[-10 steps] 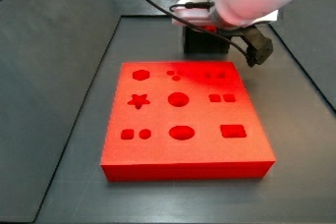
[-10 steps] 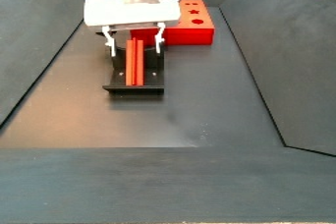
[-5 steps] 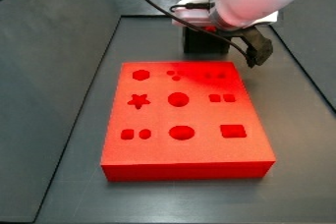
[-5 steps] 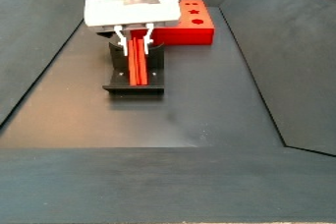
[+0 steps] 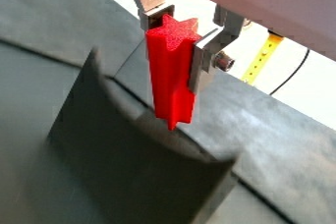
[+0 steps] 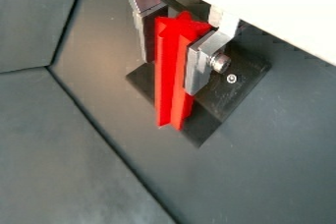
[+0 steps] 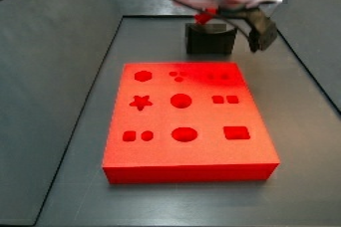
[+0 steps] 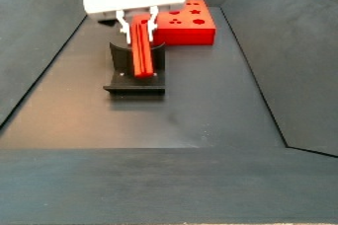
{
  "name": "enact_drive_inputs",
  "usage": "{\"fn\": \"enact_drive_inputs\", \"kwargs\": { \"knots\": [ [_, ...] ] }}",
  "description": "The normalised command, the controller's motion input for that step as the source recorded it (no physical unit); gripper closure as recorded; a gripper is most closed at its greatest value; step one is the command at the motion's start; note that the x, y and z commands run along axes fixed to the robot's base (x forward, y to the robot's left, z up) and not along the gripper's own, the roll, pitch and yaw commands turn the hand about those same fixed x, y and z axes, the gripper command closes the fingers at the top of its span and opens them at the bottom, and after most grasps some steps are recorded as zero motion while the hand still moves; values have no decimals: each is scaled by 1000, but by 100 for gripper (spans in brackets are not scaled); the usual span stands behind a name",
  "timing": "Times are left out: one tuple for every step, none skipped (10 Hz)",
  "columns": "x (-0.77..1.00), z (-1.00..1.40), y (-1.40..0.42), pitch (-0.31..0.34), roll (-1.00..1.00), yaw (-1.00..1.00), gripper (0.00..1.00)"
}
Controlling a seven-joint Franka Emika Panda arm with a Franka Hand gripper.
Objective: Pick up the star object. Move up. Place the star object on the fixture. Regrasp the star object. Move to above the board. Insert the star object.
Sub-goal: Move to above the board.
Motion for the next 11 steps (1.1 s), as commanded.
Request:
{"fn": "enact_drive_inputs", "kwargs": {
  "knots": [
    [-179, 1000, 84, 30, -162, 48, 100],
    [-174, 1000, 80, 5, -130, 53, 100],
    [-168, 1000, 75, -15, -99, 46, 100],
    [-162, 1000, 71, -24, -80, 34, 100],
    [-157, 1000, 68, -24, -69, 20, 100],
    [-151, 1000, 62, -16, -63, 3, 100],
    [-143, 1000, 58, -9, -58, -6, 100],
    [-133, 1000, 51, 0, -57, -13, 100],
    [-123, 1000, 43, 18, -57, -17, 100],
    [-93, 831, 30, 26, -61, -16, 100],
    [-71, 651, 21, 34, -61, -13, 100]
  ]
}}
